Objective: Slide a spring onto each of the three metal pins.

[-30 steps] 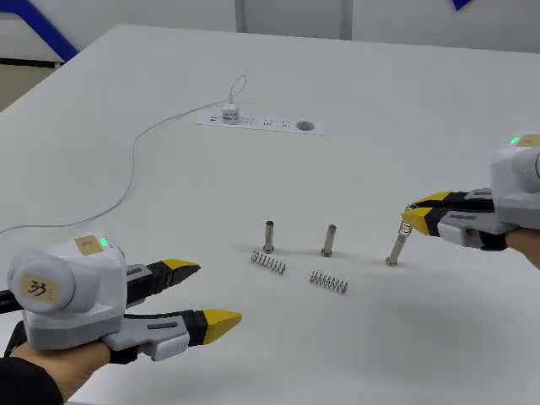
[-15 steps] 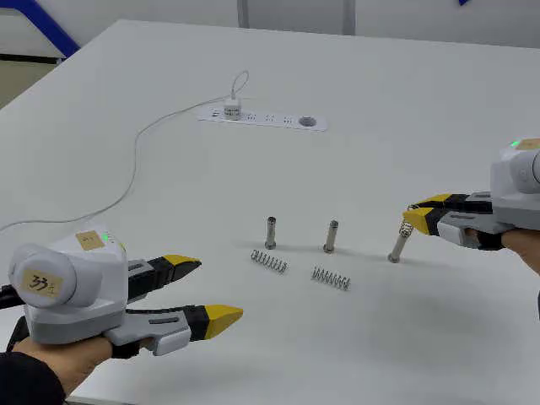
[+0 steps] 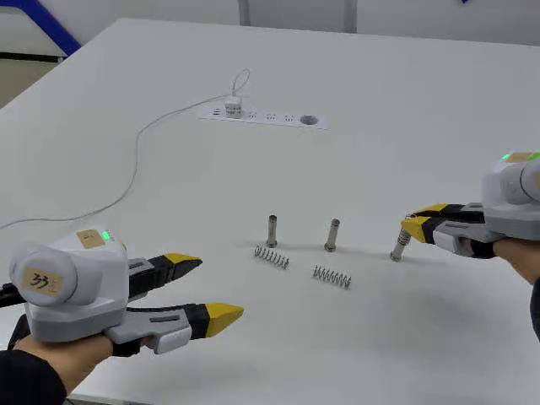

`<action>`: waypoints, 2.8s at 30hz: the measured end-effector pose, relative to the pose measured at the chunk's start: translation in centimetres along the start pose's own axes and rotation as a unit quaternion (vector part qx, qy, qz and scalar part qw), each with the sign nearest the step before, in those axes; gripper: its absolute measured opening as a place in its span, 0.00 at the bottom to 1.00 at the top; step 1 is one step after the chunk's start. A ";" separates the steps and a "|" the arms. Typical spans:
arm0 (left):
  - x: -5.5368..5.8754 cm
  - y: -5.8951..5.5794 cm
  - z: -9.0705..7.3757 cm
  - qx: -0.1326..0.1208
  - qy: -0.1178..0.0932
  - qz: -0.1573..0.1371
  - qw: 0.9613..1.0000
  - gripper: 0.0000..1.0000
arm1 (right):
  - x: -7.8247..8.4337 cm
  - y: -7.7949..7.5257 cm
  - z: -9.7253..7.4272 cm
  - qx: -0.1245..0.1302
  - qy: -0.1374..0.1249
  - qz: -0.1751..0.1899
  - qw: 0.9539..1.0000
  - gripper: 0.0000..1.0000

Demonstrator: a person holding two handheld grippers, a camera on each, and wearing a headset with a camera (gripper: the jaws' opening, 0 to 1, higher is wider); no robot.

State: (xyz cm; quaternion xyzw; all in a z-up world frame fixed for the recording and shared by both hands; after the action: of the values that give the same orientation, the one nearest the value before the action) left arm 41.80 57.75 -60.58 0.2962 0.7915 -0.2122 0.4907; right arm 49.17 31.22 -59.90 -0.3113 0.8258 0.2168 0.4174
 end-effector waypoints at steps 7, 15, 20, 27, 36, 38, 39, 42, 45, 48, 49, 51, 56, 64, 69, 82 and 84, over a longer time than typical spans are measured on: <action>0.0 0.0 0.0 0.000 0.001 0.000 1.000 0.57 | 1.1 -0.2 0.8 0.002 0.007 0.011 1.000 0.12; 0.0 0.0 0.0 -0.001 0.000 -0.001 1.000 0.57 | 1.9 -0.2 1.3 0.007 0.019 0.018 1.000 0.12; 0.1 0.0 0.0 -0.001 0.001 -0.001 1.000 0.57 | 2.4 -0.4 1.4 0.011 0.029 0.024 0.999 0.12; 0.1 0.0 -0.1 0.000 0.001 0.000 1.000 0.58 | 2.7 -0.5 1.6 0.015 0.036 0.025 0.999 0.13; 0.0 0.0 -0.1 0.000 0.000 -0.001 1.000 0.58 | 3.7 -0.4 1.2 0.015 0.049 0.029 0.998 0.14; 0.0 0.0 -0.1 0.000 -0.001 0.000 1.000 0.58 | 3.9 -0.2 1.1 0.016 0.052 0.029 0.998 0.14; 0.0 0.0 -0.1 0.000 -0.001 0.000 1.000 0.58 | 4.0 -0.1 1.0 0.015 0.053 0.029 0.998 0.14; 0.0 0.0 -0.1 0.001 -0.001 0.000 1.000 0.57 | 4.3 0.3 0.9 0.012 0.056 0.031 0.998 0.14; -0.1 -0.1 -0.1 0.001 -0.002 0.000 1.000 0.57 | 4.6 1.0 0.8 0.007 0.057 0.033 0.998 0.14; -0.1 -0.1 -0.1 0.001 -0.002 0.000 1.000 0.57 | 4.9 1.7 0.8 0.001 0.061 0.033 0.998 0.14; -0.1 -0.1 -0.1 0.001 -0.002 0.001 1.000 0.57 | 5.0 1.9 0.9 -0.002 0.063 0.033 0.997 0.14; -0.1 -0.1 -0.1 0.001 -0.003 0.001 1.000 0.57 | 5.2 2.2 1.1 -0.008 0.065 0.032 0.997 0.14; -0.1 -0.1 -0.1 0.001 -0.003 0.001 1.000 0.57 | 5.1 3.5 1.6 -0.030 0.073 0.018 0.997 0.14; -0.1 0.0 -0.1 0.000 -0.003 0.001 1.000 0.57 | 3.5 5.3 2.9 -0.058 0.077 -0.014 0.995 0.14; -0.1 0.0 -0.1 0.001 -0.003 0.002 1.000 0.57 | 2.9 6.5 4.0 -0.080 0.087 -0.034 0.992 0.14; -0.1 0.0 -0.1 -0.001 -0.003 0.001 1.000 0.57 | 1.4 9.0 7.5 -0.138 0.134 -0.100 0.976 0.14; -0.1 0.0 -0.1 -0.001 -0.003 0.000 1.000 0.57 | 1.3 9.2 8.0 -0.143 0.144 -0.112 0.973 0.14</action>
State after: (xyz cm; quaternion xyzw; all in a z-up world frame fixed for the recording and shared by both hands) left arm 41.79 57.80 -60.43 0.2953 0.7900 -0.2121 0.4937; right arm 46.58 42.27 -64.56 -0.4858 0.7976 0.2375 0.2671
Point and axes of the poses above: the centre of the closed fingertips' face, and the gripper's own axes: z roughly forward along the fingers, y roughly to its left, x roughly out of its underside, the point moved 2 cm from there along -z, roughly backward along the fingers, and after that the axes turned 14 degrees about -x, right-handed, at the moved point
